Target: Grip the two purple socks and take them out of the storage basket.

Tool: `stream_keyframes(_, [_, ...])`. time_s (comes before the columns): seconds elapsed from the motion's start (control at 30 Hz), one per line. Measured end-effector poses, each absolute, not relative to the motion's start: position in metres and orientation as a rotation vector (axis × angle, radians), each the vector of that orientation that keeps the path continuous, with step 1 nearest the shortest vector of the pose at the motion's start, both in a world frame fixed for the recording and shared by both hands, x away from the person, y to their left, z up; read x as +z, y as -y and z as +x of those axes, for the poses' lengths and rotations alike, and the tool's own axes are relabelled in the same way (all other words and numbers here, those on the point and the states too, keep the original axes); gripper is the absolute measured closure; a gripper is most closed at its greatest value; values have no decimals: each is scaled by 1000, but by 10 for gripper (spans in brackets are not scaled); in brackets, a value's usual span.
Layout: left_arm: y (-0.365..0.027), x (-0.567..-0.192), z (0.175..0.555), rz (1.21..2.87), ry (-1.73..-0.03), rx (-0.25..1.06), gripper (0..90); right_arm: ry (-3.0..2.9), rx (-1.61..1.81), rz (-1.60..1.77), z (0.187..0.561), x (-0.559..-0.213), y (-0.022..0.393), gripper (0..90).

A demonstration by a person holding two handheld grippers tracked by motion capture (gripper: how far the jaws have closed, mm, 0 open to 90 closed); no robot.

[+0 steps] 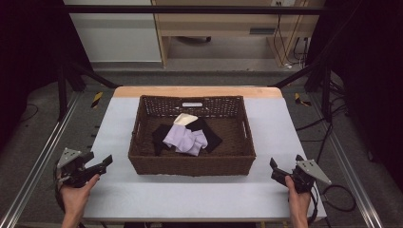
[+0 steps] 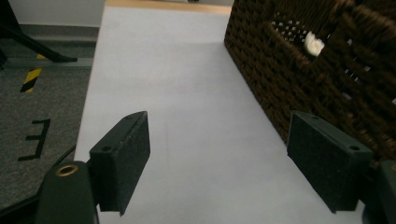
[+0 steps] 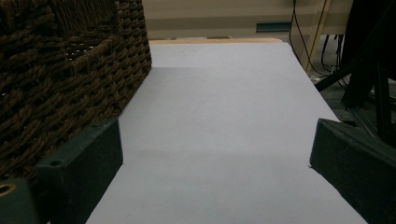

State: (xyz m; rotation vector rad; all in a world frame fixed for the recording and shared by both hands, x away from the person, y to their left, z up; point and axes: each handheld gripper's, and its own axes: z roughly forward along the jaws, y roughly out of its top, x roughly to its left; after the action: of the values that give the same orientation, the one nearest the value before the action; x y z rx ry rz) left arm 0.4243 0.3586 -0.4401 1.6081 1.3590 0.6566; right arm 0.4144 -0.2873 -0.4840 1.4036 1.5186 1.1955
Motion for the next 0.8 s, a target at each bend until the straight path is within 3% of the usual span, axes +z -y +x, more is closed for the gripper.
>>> stream_keyframes(0.33, [-356, -411, 413, 1523, -1294, 703, 249, -1553, 1192, 1365, 414, -484, 285, 21])
stream_keyframes(0.8, [-325, -374, 426, 1575, -1178, 716, 285, -1531, 1168, 1346, 412, -484, 282, 28])
